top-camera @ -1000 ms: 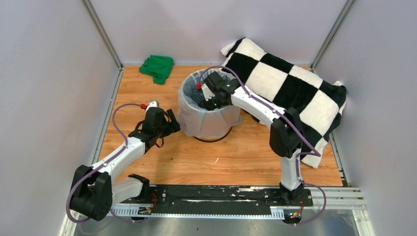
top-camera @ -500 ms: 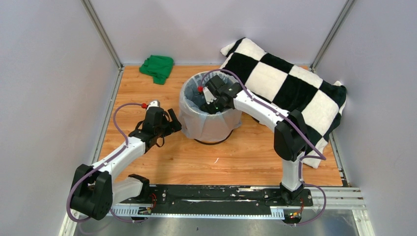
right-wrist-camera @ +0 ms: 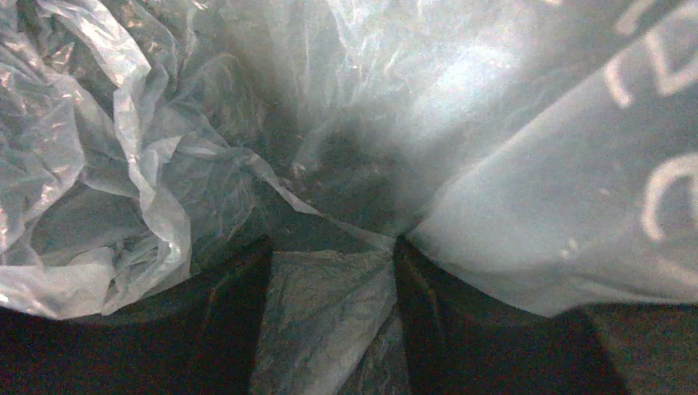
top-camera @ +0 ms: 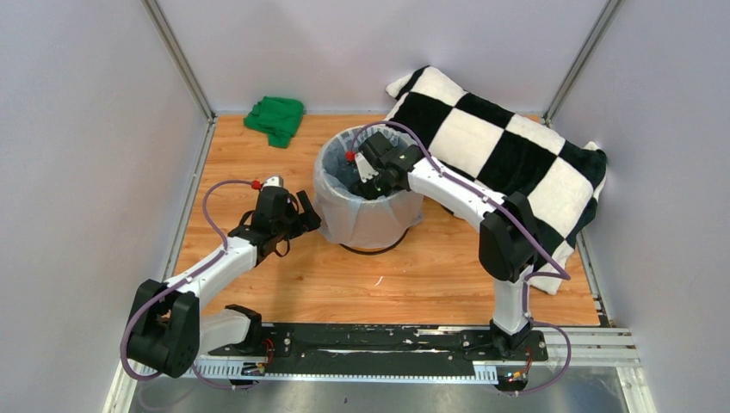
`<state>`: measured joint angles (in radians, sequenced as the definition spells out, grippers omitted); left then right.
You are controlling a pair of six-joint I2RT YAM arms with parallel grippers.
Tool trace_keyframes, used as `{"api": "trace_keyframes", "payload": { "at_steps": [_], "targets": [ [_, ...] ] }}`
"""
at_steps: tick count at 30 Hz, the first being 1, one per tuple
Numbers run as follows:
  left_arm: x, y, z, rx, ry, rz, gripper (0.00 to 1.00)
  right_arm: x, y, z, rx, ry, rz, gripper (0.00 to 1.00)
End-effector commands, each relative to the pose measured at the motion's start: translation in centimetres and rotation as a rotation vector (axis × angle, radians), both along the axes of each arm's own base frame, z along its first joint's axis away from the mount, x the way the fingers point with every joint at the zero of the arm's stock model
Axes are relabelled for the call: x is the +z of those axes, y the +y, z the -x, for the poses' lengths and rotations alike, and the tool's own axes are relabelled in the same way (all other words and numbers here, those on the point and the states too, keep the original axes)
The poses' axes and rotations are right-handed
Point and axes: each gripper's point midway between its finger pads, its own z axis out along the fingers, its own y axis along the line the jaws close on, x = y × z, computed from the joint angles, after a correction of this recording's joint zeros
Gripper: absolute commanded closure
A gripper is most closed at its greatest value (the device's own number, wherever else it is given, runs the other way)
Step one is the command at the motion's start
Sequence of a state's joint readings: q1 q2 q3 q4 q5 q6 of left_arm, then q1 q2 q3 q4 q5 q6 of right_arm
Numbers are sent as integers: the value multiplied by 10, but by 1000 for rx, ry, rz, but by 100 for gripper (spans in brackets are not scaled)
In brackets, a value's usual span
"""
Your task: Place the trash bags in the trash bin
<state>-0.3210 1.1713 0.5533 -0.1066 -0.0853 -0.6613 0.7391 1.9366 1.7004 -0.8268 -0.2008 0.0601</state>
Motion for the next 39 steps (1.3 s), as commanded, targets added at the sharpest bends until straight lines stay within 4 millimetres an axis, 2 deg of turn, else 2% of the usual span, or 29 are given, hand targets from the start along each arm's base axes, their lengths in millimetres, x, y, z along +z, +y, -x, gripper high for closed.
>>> {"api": "trace_keyframes", "payload": {
  "at_steps": [1,13,25,28,39],
  "targets": [
    [-1,0,0,-13,-6,4,1,-20,-9,25,33,104,99,42],
    [12,5,6,-15,-45,-3,1,-25,-26,42,42,156,158,42],
    [25,-4,15,-54,-59,48,1,-46,-39,78,70,219,200,43],
    [26,-4,17,-58,-65,53,1,-47,-36,77,68,216,193,42],
    [12,-2,23,-60,-39,39,1,-54,-10,55,39,211,171,43]
  ]
}}
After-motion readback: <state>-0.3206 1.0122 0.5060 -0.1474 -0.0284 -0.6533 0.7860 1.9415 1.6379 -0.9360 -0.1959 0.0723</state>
